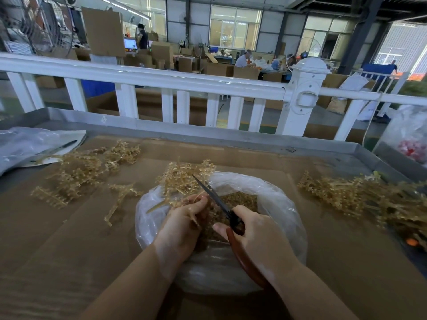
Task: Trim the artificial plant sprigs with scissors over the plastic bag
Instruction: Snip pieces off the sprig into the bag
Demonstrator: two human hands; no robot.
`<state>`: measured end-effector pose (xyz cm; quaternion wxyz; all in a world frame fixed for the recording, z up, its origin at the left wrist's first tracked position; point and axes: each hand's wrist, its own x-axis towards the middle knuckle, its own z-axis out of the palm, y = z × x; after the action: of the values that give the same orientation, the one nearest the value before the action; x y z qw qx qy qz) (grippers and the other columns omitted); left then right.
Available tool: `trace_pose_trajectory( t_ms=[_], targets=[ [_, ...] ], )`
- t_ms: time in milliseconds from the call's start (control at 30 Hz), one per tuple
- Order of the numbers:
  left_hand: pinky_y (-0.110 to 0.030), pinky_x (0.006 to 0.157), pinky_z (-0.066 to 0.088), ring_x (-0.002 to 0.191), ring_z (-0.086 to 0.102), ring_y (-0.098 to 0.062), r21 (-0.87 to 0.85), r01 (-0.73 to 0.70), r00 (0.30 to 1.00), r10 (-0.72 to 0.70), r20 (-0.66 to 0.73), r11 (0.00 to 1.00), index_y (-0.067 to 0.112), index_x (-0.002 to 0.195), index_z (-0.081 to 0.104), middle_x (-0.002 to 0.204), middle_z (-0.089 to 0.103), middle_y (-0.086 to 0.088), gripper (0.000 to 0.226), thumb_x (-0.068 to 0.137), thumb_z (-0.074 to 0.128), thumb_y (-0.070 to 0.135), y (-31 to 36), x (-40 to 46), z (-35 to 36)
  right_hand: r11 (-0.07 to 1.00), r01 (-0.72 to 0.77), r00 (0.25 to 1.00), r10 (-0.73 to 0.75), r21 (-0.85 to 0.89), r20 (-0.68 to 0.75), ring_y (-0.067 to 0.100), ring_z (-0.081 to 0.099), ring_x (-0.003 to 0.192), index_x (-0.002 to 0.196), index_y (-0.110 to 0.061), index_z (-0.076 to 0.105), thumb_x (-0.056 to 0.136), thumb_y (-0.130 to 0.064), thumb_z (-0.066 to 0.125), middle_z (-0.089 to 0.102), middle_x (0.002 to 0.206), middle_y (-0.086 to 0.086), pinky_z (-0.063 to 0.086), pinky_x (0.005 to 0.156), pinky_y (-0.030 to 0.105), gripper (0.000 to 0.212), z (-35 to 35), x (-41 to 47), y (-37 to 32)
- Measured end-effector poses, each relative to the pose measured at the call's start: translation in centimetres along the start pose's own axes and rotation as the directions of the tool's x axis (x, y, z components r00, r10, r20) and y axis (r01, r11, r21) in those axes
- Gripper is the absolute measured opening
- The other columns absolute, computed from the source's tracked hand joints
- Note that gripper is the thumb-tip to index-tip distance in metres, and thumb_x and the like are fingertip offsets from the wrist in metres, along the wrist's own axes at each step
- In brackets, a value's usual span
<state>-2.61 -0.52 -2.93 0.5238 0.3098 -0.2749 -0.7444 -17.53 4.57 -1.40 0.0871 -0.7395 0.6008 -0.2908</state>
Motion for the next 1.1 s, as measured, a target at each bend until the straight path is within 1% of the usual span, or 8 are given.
trace_pose_trajectory(
  t_ms=[67,133,200,300,367,467,800,1100],
  targets=[
    [-0.049,0.110,0.033,0.113,0.050,-0.040,-0.021,0.000,1.000,0.000,-0.017,1.000,-0.010,0.131,0.047,0.125,0.052,-0.031,0.060,0.076,0.057,0.014,0.17,0.16,-0.18,1.000,0.007,1.000,-0.007,-0.006,-0.008,0.000,0.048,0.053,0.070,-0.033,0.042,0.082,-0.066,0.050,0.046,0.056,-0.014,0.035,0.051,0.014,0.037,-0.13,-0.07,0.19],
    [-0.050,0.115,0.024,0.118,0.044,-0.040,-0.023,-0.006,1.000,0.006,-0.011,1.000,-0.009,0.134,0.045,0.134,0.046,-0.032,0.061,0.081,0.058,0.017,0.07,0.43,-0.28,1.000,0.015,1.000,-0.014,-0.019,0.008,0.001,0.050,0.056,0.076,-0.031,0.047,0.083,-0.066,0.050,0.050,0.059,-0.014,0.040,0.054,0.015,0.035,-0.27,-0.13,0.33],
    [-0.045,0.107,0.033,0.098,0.049,-0.033,-0.031,-0.018,0.999,0.017,-0.029,0.999,-0.007,0.119,0.057,0.108,0.061,-0.025,0.045,0.080,0.060,0.016,-0.08,0.58,-0.18,0.999,0.023,1.000,-0.022,-0.031,0.015,0.001,0.051,0.056,0.079,-0.031,0.049,0.083,-0.066,0.050,0.050,0.060,-0.014,0.040,0.054,0.014,0.035,-0.33,-0.19,0.38],
    [-0.024,0.071,0.042,0.062,0.050,-0.012,-0.006,-0.030,0.999,0.030,-0.025,1.000,0.009,0.081,0.059,0.063,0.057,0.000,0.011,0.072,0.061,0.016,0.09,0.41,0.27,0.999,0.022,1.000,-0.023,-0.027,-0.003,0.002,0.049,0.057,0.077,-0.032,0.045,0.084,-0.065,0.049,0.047,0.059,-0.014,0.035,0.053,0.015,0.034,-0.29,-0.33,0.29],
    [-0.022,0.061,0.047,0.057,0.056,-0.011,0.014,-0.022,1.000,0.022,-0.010,1.000,0.009,0.078,0.059,0.064,0.059,-0.001,0.010,0.070,0.060,0.014,0.19,0.33,0.25,1.000,0.010,1.000,-0.010,-0.019,-0.003,0.003,0.051,0.060,0.077,-0.031,0.043,0.084,-0.066,0.046,0.050,0.062,-0.012,0.037,0.055,0.016,0.036,-0.16,-0.43,0.14],
    [-0.026,0.068,0.046,0.066,0.057,-0.016,0.056,0.001,1.000,0.000,-0.019,0.998,0.007,0.080,0.060,0.073,0.059,-0.005,0.012,0.069,0.061,0.013,0.43,0.15,0.15,1.000,-0.003,1.000,0.003,-0.010,0.006,0.003,0.052,0.061,0.073,-0.032,0.039,0.085,-0.065,0.046,0.051,0.063,-0.011,0.037,0.055,0.014,0.036,-0.04,-0.37,-0.17],
    [-0.025,0.052,0.051,0.054,0.064,-0.018,0.017,0.053,0.999,-0.053,0.008,0.998,0.003,0.081,0.059,0.062,0.063,-0.006,0.012,0.071,0.058,0.010,0.44,0.08,0.00,1.000,-0.024,1.000,0.024,0.002,0.014,0.002,0.050,0.054,0.068,-0.029,0.038,0.085,-0.064,0.049,0.049,0.058,-0.010,0.038,0.053,0.013,0.040,0.03,-0.33,-0.43],
    [-0.045,0.092,0.044,0.098,0.057,-0.036,-0.018,0.047,0.999,-0.048,-0.019,0.999,-0.003,0.125,0.054,0.109,0.059,-0.022,0.052,0.074,0.057,0.008,0.80,-0.05,0.05,1.000,-0.021,0.998,0.021,-0.006,0.063,0.001,0.054,0.060,0.077,-0.029,0.047,0.084,-0.066,0.048,0.053,0.064,-0.011,0.037,0.054,0.014,0.037,-0.14,-0.42,0.06]
  ],
)
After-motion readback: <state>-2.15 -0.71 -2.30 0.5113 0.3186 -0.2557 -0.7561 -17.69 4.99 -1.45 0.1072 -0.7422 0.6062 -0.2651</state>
